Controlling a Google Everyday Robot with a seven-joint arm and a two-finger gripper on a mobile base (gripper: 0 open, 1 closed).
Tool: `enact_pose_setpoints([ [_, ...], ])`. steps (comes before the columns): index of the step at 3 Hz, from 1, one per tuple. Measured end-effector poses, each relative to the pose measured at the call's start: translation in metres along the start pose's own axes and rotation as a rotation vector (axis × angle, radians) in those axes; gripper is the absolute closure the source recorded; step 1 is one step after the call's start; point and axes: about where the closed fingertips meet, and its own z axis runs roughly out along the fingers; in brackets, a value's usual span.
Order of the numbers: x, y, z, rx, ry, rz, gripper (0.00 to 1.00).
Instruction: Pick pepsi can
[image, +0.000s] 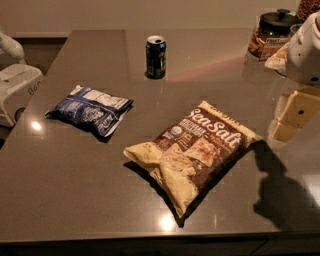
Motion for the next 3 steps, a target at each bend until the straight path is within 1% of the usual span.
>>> enact_pose_setpoints([
  [1,0.0,0.0,0.0,0.0,0.0,0.0,0.0],
  [2,-0.008,-0.014,0.006,-0.002,-0.023,0.006,0.0],
  [3,-0.024,-0.041,0.02,-0.003,-0.068,0.027,0.0],
])
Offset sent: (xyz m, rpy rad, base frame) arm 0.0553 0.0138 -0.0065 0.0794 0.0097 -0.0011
